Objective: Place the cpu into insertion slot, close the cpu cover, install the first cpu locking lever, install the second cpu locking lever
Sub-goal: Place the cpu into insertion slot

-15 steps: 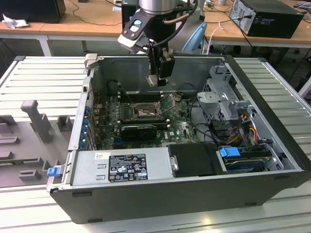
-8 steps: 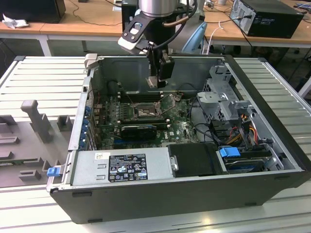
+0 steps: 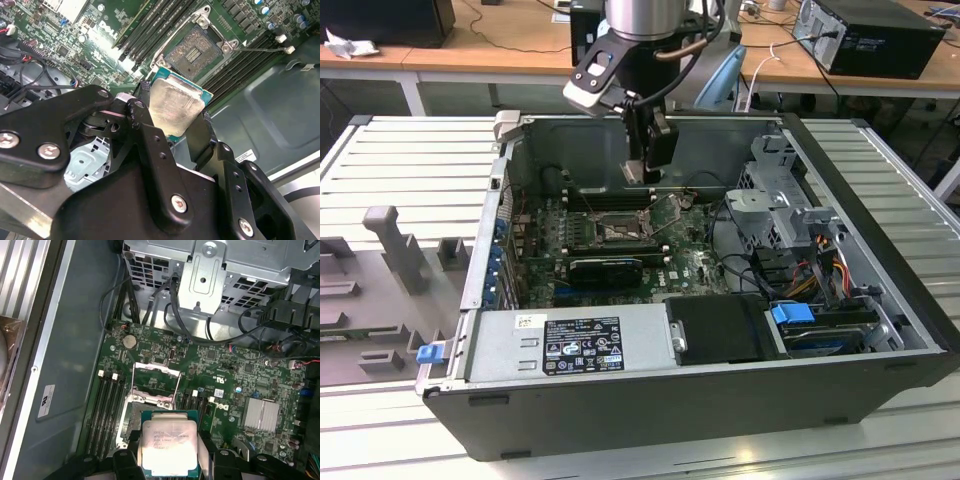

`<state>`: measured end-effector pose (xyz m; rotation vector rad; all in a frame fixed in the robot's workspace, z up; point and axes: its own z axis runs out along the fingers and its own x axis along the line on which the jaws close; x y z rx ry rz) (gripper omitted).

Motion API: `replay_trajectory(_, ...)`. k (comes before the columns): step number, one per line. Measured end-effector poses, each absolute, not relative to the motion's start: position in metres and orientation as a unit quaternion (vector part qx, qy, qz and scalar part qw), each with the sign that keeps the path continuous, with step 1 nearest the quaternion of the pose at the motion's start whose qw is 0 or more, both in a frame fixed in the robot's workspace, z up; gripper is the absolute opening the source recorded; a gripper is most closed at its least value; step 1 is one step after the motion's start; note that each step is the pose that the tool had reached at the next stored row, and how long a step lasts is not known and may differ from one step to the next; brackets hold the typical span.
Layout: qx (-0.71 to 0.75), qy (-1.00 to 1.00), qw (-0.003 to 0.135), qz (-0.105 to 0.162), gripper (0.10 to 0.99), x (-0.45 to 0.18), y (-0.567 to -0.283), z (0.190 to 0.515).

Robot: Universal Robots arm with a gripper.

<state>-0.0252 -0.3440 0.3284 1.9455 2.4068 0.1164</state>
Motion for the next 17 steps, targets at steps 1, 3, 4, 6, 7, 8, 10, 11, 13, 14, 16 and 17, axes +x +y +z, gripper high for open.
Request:
replay_trajectory(1,0.628,0.777,0.022,0.038,0.529,-0.0252,-0.344,0.3277)
replay_trajectory(3,0.628,0.777,0.022,0.038,0.529,-0.0252,-0.3441,0.3268)
replay_trajectory(4,0.628,0.777,0.022,0.038,0.529,-0.0252,-0.3441,0.3262)
replay_trajectory(6,0.628,0.777,0.022,0.038,0.529,-0.0252,-0.3441,0.3247)
replay_trajectory(7,0.628,0.777,0.022,0.038,0.529,-0.0252,-0.3441,0.3241)
replay_trajectory(8,0.628,0.777,0.022,0.038,0.529,-0.0252,-0.3441,0.3237)
replay_trajectory(10,0.628,0.777,0.022,0.038,0.529,-0.0252,-0.3441,0.3226)
replay_trajectory(11,0.628,0.777,0.022,0.038,0.529,-0.0252,-0.3441,0.3221)
replay_trajectory(13,0.628,0.777,0.022,0.038,0.529,-0.0252,-0.344,0.3211)
replay_trajectory(14,0.628,0.777,0.022,0.038,0.529,-0.0252,-0.3441,0.3206)
replay_trajectory(16,0.628,0.777,0.022,0.038,0.529,-0.0252,-0.3441,0.3193)
replay_trajectory(17,0.628,0.777,0.022,0.038,0.529,-0.0252,-0.3441,0.3177)
